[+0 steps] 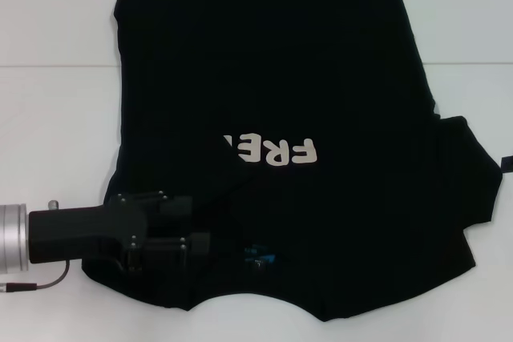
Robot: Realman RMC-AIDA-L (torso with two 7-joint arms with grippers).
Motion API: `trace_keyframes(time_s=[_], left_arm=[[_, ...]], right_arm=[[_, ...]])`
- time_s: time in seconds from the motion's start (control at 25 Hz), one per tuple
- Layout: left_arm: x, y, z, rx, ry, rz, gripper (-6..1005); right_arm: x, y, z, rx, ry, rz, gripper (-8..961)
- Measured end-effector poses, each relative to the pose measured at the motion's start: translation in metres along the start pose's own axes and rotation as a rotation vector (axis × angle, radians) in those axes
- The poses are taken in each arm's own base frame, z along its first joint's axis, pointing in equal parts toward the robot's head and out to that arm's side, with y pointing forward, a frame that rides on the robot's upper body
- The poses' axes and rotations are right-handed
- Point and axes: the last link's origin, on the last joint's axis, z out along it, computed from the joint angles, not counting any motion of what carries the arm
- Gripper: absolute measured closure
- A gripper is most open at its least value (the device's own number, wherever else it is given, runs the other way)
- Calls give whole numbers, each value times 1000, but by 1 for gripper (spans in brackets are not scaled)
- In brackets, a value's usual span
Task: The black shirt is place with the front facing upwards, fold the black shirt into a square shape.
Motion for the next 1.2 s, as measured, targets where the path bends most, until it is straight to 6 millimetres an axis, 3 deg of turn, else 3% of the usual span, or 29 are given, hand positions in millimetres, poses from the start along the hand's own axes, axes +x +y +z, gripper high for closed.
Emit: trace_keyframes(time_s=[0.28,0.56,1.2], left_arm=[[0,1,0,-13,-12,-12,206],[-2,0,0,-10,-27,-13,206],[-2,0,1,-8,-27,-15,207]], right_arm=[[1,-5,-2,16,21,39,466],[3,-5,9,22,39,65,141],[4,0,23,19,42,62,104]])
